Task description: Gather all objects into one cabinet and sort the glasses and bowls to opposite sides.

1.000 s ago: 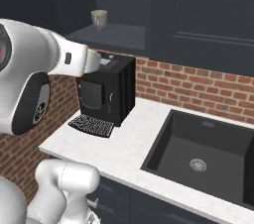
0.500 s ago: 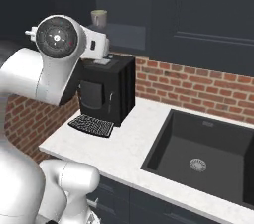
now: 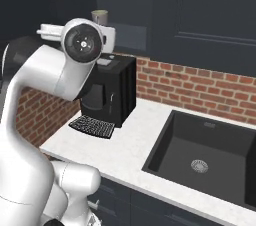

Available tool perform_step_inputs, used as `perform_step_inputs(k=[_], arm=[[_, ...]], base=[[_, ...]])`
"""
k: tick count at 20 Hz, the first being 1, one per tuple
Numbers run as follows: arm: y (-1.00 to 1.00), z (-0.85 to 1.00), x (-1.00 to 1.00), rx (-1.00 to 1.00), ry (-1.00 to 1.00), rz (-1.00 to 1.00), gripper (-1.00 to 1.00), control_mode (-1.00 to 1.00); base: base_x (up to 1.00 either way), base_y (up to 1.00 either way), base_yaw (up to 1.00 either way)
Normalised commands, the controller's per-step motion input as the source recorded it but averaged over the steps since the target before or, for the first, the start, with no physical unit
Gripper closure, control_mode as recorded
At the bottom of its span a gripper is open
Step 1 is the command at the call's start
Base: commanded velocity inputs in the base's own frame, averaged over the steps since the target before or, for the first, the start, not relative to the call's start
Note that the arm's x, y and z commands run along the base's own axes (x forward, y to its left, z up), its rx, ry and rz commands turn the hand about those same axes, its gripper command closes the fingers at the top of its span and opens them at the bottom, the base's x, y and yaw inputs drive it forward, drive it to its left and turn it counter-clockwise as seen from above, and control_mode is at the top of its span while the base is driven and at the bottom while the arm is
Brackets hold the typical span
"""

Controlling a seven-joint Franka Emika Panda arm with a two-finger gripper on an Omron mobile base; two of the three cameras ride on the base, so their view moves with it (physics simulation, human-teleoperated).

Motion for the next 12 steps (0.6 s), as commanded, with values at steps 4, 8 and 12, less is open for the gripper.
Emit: perform_step_inputs(k=[4, 8, 12], arm=[[0.24, 0.01, 0.0, -0.08, -0.09, -0.02, -1.0, -1.0], [0.21, 0.0, 0.0, -0.06, -0.09, -0.03, -1.0, -1.0], [0.12, 0.02, 0.03, -0.04, -0.05, -0.09, -1.0, -1.0]], base=[[0.0, 0.0, 0.0], [0.0, 0.0, 0.0], [0.0, 0.0, 0.0]])
